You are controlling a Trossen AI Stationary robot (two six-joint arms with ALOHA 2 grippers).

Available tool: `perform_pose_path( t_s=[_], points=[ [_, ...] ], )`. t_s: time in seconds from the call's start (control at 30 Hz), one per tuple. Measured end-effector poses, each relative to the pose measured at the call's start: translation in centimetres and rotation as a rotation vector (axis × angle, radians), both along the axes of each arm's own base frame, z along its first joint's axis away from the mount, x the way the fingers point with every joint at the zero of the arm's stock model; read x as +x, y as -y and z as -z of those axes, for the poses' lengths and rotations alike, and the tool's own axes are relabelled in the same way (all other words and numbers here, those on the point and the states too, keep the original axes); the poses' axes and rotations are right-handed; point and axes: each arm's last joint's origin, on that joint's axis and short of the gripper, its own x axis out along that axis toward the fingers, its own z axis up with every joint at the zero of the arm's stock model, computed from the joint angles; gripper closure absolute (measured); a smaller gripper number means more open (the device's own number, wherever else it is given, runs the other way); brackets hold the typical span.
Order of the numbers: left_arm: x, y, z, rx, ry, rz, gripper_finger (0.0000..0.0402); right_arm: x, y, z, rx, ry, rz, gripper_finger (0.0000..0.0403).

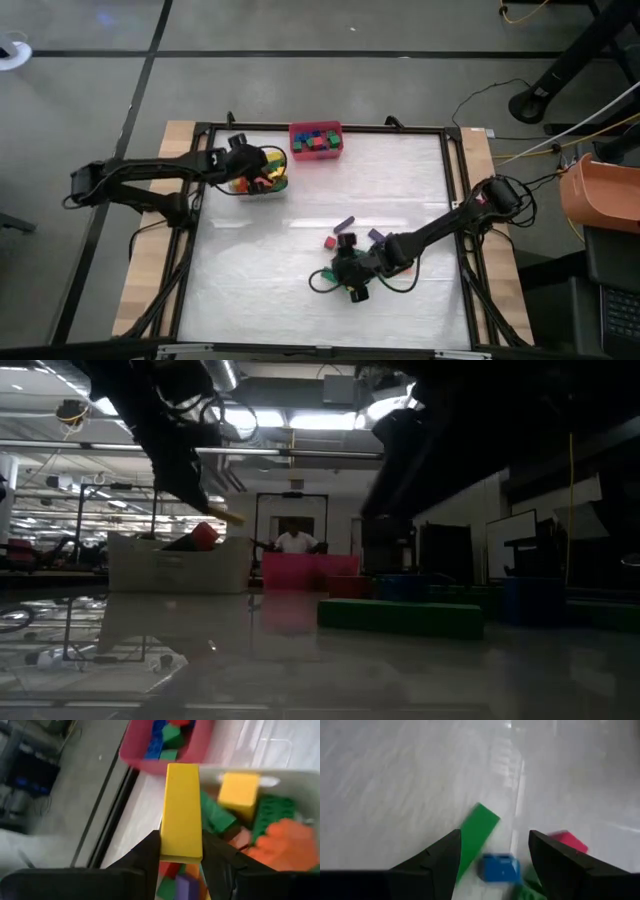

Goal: Sort blocks by size
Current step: Put the large yellow wooden block into the white bin, then put the large green wooden block into the white bin

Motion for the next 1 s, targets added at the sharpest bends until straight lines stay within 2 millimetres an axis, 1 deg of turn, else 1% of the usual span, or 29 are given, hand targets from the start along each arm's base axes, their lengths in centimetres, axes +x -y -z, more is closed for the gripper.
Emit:
perform_pose_path(
  t_s=[0.1, 0.2, 0.33, 0.53, 0.8, 1.0],
  points=[
    [-0.4, -0.6, 0.9, -0.018, -0.032, -0.040, 0.0292, -0.2, -0.4, 0.4, 0.010, -0.024, 0.009, 0.0171],
    [-0.8, -0.8, 1.5, -0.032, -0.046, -0.065, 0.0283, -0.2, -0.4, 0.8, 0.062, -0.048, 0.066, 0.0171],
    [-0.9, -1.0, 2.0, -0.055, -0.034, -0.109, 0.0256, -0.2, -0.5, 1.3, 0.170, -0.092, 0.151, 0.0171],
    [-0.8, -1.1, 2.0, -0.054, -0.021, -0.115, 0.0220, -0.5, -0.9, 1.9, 0.307, -0.172, 0.262, 0.0171],
    [-0.8, -1.1, 2.1, -0.056, -0.022, -0.116, 0.0215, -1.2, -2.0, 1.9, 0.334, -0.171, 0.339, 0.0171],
    [-0.8, -1.1, 2.1, -0.056, -0.022, -0.116, 0.0214, -1.7, -2.1, 2.1, 0.322, -0.189, 0.415, 0.0171]
  ],
)
